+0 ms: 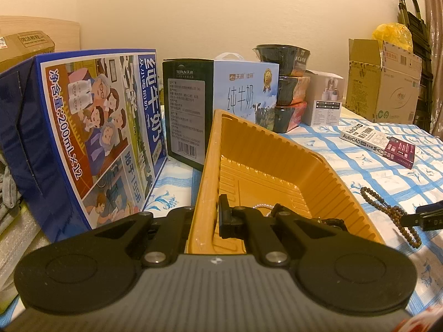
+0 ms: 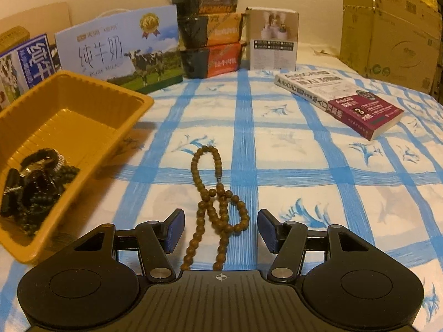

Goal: Organize jewelry
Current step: 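Move the right tool to the brown wooden bead strand and grasp it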

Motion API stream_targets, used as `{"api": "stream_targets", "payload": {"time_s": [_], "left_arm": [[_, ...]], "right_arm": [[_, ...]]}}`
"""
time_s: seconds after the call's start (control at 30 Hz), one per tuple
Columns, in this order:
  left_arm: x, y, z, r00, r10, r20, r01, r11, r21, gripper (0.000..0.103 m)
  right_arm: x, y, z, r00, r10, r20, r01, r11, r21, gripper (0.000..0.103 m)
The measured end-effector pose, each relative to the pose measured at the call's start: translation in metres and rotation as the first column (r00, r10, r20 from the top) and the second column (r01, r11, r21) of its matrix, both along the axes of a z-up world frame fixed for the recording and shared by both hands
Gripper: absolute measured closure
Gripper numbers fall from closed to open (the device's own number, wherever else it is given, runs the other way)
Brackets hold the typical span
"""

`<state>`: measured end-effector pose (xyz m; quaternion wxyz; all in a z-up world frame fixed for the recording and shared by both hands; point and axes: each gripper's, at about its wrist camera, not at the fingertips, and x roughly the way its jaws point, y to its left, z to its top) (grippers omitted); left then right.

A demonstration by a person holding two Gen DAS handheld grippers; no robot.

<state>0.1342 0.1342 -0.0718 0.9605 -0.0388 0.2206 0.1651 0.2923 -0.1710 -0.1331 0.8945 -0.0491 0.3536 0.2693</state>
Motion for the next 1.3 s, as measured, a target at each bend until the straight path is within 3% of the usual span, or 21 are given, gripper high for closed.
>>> {"api": "stream_targets", "payload": {"time_s": [0.23,0.37,0.6,0.8,0.87,0.93,1.17,1.2,1.27,1.3], "left_arm": [[0.0,0.0,0.0,1.0,-0.001,-0.001,0.001,1.0,0.001,0.099],[0.0,0.0,-0.001,1.0,-0.001,-0.002,0.001,1.0,0.002,0.099],[0.001,0.0,-0.001,1.0,0.0,-0.001,0.0,1.0,-0.001,0.099],[-0.001,0.0,-0.001,1.0,0.001,-0.002,-0.001,1.0,-0.001,0.099],[-0.001,0.0,-0.001,1.0,0.002,-0.003,-0.002,1.0,-0.001,0.099],[-0.001,0.0,-0.001,1.0,0.001,-0.002,-0.001,1.0,-0.002,0.099],[-0.001,0.0,-0.002,1.0,0.0,-0.003,0.0,1.0,0.001,0.099],[-0.001,0.0,-0.002,1.0,0.0,-0.003,0.0,1.0,0.001,0.099],[-0.001,0.0,-0.002,1.0,0.001,-0.004,-0.001,1.0,0.0,0.099],[-0.001,0.0,-0.002,1.0,0.001,-0.004,-0.001,1.0,-0.001,0.099]], "right_arm": [[0.009,0.011,-0.011,1.0,0.004,0.02,-0.003,0.999,-0.046,0.045],[0.006,0.013,-0.012,0.999,0.034,0.029,-0.032,0.998,-0.057,0.069],[-0.019,0.008,-0.006,0.997,0.079,-0.009,-0.08,0.996,-0.042,0.079],[-0.048,0.004,-0.002,0.992,0.116,-0.047,-0.117,0.993,-0.018,0.078],[-0.048,0.005,-0.001,0.992,0.112,-0.052,-0.113,0.994,-0.011,0.064],[-0.044,0.005,-0.002,0.995,0.092,-0.05,-0.092,0.996,-0.005,0.057],[-0.036,0.015,-0.008,0.997,0.07,-0.043,-0.071,0.997,-0.024,0.058],[-0.038,0.016,-0.008,0.997,0.072,-0.037,-0.073,0.997,-0.031,0.059],[-0.039,0.017,-0.008,0.995,0.089,-0.039,-0.091,0.996,-0.026,0.074],[-0.04,0.016,-0.007,0.995,0.094,-0.041,-0.095,0.995,-0.026,0.075]]}}
